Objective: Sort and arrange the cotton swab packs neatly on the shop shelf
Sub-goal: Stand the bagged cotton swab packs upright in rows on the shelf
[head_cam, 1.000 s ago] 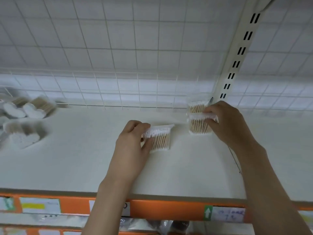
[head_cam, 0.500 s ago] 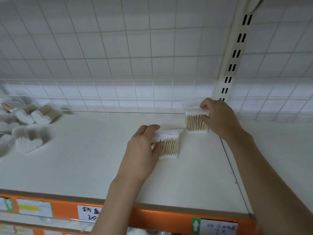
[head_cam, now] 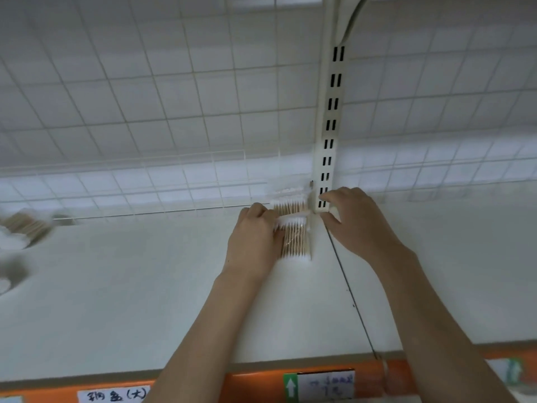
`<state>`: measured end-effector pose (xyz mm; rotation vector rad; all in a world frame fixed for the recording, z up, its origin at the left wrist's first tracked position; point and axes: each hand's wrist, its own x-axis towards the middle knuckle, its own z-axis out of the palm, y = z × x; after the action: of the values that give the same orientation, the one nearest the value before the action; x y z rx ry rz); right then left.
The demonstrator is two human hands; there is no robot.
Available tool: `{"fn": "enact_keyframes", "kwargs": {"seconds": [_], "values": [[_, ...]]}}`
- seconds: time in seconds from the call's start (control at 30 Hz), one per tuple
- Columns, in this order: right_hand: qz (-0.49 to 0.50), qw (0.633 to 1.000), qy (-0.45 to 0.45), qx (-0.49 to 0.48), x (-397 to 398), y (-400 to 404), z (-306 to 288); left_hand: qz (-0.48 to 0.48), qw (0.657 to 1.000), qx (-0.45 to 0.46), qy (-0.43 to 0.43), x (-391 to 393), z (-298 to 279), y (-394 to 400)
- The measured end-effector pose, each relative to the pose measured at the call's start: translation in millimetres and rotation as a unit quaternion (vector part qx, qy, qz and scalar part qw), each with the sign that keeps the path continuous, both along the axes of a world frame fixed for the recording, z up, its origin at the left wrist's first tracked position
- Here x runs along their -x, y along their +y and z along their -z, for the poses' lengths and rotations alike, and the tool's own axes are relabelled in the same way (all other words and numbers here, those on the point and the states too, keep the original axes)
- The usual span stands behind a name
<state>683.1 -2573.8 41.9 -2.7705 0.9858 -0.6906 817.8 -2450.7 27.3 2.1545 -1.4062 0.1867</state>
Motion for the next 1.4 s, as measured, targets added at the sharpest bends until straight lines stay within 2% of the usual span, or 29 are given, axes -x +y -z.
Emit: {"fn": "enact_keyframes", "kwargs": {"seconds": [0.37,0.7,0.9,1.07,1.2,1.4], "values": [[0.034,0.997,-0.004,-0.068,38,31,27,0.001,0.999,-0.03,-0.018,-4,-7,-35],[0.014,0.996,-0.036,-0.084,22,56,32,0.003,1.0,-0.004,-0.021,-11,-3,-23],[-0.035,0.995,-0.03,-0.083,-24,84,24,-0.006,0.999,0.026,-0.018,-32,2,48],[-0.106,0.991,0.01,-0.085,-84,126,22,-0.079,0.997,0.011,-0.002,-68,13,135],[-0.148,0.985,0.021,-0.084,-136,172,25,-0.13,0.991,-0.025,-0.01,-110,10,199],[-0.193,0.976,0.04,-0.094,-220,259,29,-0.175,0.984,0.007,0.005,-177,-3,294]]}}
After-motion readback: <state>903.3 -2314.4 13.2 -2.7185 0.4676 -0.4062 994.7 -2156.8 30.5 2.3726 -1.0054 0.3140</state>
